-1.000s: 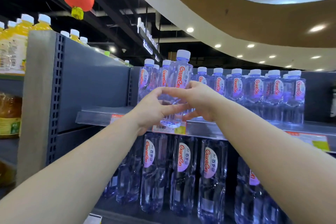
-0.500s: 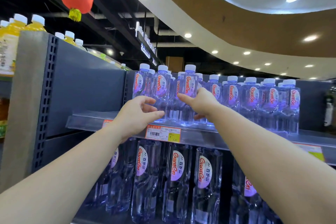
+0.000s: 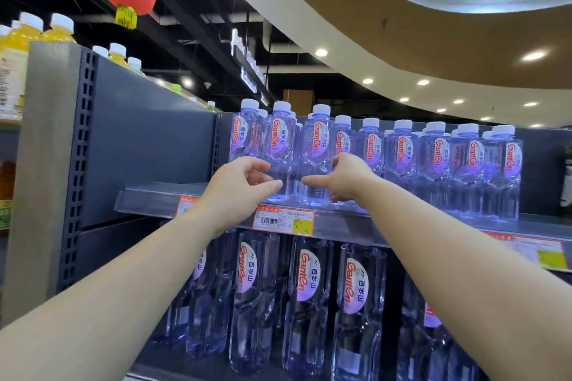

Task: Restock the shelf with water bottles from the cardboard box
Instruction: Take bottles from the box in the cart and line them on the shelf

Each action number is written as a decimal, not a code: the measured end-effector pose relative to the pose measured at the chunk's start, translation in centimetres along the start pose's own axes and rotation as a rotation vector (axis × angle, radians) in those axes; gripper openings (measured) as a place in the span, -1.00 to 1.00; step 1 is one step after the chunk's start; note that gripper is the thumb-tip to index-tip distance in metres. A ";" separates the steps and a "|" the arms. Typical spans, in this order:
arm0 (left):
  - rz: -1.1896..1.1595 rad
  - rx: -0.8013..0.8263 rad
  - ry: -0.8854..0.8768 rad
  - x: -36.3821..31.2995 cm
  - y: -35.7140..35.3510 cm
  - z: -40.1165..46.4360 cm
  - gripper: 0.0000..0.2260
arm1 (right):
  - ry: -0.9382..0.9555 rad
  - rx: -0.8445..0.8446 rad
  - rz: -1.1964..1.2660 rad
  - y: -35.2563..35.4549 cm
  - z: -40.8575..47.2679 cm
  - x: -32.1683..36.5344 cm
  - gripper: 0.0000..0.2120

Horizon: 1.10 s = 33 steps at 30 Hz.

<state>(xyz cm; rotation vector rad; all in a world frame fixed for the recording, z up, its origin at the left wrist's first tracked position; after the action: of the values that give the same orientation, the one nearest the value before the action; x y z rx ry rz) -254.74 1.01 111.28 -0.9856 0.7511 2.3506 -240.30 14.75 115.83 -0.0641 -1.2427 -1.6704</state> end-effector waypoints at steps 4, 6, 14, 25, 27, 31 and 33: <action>-0.003 0.017 -0.007 -0.1 0.1 0.1 -0.69 | 0.028 0.014 -0.075 -0.7 0.6 0.5 -0.52; -0.006 0.016 0.000 0.0 0.2 0.1 -0.68 | 0.023 -0.023 -0.076 -0.9 0.5 0.7 -0.33; -0.006 0.019 0.030 0.8 1.1 -0.3 -0.68 | 0.028 -0.051 -0.072 -1.2 0.2 0.8 -0.32; 0.065 -0.035 -0.033 1.0 -1.5 -0.3 -0.74 | 0.123 -0.311 -0.333 -0.6 -2.6 -0.4 -0.34; 0.182 -0.127 -0.099 0.7 -3.0 -0.7 -0.75 | 0.161 -0.351 -0.374 -0.3 -4.2 -1.6 -0.44; 0.390 -0.194 -0.209 -1.1 -6.6 -3.1 -0.66 | 0.182 -0.329 -0.503 1.5 -7.6 -4.7 -0.47; 0.462 -0.130 -0.242 -2.7 -8.7 -4.7 -0.60 | 0.158 -0.306 -0.548 3.3 -9.8 -6.3 -0.45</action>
<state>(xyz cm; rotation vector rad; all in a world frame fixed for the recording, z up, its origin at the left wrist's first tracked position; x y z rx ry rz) -245.39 3.80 107.93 -0.6022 0.8030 2.8817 -230.05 11.85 109.97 0.2389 -0.9216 -2.2823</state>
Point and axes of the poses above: each hand's wrist, its own z-axis towards the middle knuckle, its own y-axis out of the back of the hand, x = y × z, the point moved 1 cm from there along z, towards the middle knuckle, and after that the axes turned 5 degrees about y, right-handed, at the moved point
